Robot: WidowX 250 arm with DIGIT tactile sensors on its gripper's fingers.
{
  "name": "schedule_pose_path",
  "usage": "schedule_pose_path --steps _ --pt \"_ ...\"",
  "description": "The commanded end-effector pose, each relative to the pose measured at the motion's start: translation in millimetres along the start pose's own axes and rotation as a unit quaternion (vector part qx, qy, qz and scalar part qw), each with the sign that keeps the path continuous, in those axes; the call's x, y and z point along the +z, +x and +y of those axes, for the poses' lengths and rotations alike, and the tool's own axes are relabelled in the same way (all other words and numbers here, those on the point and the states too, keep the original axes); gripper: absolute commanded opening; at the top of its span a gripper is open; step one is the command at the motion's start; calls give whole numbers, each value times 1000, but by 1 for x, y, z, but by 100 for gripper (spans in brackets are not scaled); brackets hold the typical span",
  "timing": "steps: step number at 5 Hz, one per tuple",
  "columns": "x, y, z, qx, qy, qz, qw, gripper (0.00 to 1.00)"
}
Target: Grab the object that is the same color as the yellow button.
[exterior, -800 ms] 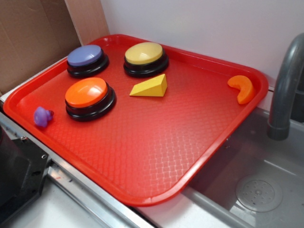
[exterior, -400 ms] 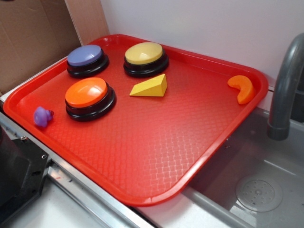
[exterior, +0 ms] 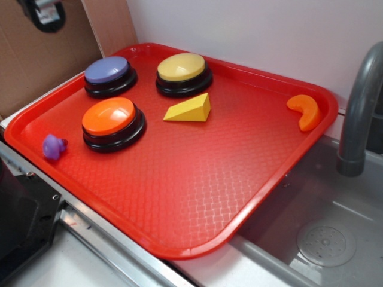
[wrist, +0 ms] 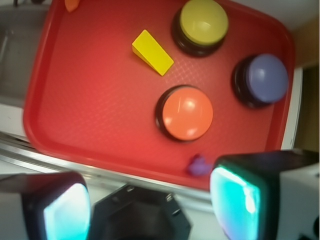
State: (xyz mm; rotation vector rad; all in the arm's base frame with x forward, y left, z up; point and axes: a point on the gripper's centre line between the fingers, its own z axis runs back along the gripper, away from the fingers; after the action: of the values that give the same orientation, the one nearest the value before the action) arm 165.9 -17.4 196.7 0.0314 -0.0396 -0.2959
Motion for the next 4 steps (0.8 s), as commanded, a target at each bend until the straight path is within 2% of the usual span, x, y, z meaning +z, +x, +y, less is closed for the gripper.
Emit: schedule_pose_path --steps 1,2,3,4 --pt "-55 78 3 -214 31 -50 975 100" --pt "-87 110 -3 -303 20 -78 950 100" --pt "-117 128 -8 -383 -11 -101 918 100" --pt "-131 133 -12 -408 -35 -107 906 100"
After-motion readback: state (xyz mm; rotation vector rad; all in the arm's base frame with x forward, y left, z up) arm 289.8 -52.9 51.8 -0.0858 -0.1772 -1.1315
